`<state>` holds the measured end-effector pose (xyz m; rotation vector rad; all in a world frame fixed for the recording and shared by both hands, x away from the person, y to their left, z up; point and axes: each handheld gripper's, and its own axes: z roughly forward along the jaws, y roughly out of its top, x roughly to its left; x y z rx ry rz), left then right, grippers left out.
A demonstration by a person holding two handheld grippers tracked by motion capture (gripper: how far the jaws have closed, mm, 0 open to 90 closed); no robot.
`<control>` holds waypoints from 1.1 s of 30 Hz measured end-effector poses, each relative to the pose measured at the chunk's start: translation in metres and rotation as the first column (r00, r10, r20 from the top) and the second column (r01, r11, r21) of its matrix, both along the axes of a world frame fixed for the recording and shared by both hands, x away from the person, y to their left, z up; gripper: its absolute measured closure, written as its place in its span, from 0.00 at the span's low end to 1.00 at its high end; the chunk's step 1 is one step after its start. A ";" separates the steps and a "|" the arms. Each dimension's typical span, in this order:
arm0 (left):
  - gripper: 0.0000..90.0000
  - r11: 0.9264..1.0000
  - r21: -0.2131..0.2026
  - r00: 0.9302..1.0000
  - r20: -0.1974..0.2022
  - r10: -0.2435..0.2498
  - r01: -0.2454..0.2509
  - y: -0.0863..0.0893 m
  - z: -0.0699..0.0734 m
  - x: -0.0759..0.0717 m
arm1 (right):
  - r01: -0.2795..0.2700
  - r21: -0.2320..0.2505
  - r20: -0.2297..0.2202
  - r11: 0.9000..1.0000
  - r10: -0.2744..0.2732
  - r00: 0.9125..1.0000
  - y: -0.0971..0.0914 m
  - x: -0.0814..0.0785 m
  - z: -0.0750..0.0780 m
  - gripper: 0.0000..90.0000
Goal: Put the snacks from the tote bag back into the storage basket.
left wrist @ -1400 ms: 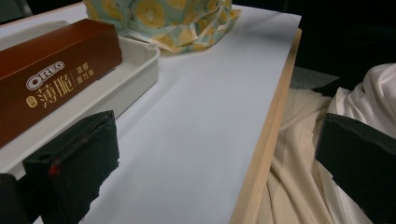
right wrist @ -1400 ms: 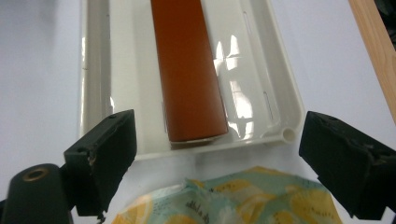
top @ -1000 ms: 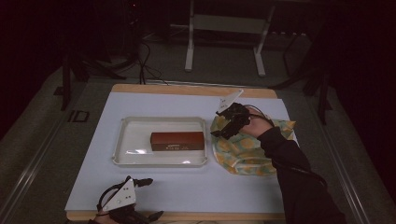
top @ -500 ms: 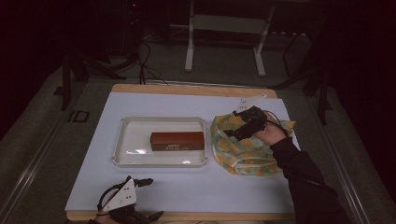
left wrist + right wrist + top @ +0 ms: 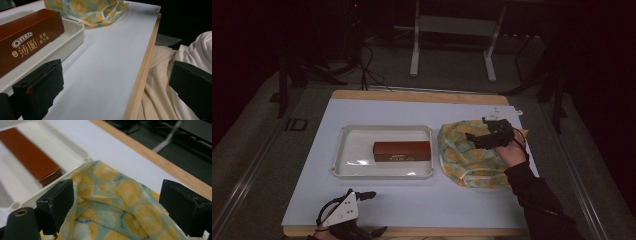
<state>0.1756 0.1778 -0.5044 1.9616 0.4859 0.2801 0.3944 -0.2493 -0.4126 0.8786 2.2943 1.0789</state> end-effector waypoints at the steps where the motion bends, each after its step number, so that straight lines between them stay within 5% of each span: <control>1: 0.00 1.000 0.000 1.000 -0.001 0.000 0.000 0.000 0.000 0.000 | 0.014 0.003 0.014 1.000 -0.014 1.000 -0.003 -0.002 0.000 0.14; 19: 0.00 1.000 0.003 1.000 -0.005 -0.005 0.005 -0.001 0.000 0.000 | 0.154 0.109 0.084 0.982 -0.164 0.983 -0.049 -0.042 -0.022 0.14; 33: 0.00 1.000 0.011 1.000 -0.005 -0.010 0.010 -0.002 -0.001 0.000 | 0.198 0.142 0.083 0.970 -0.211 0.974 -0.068 -0.065 -0.051 0.14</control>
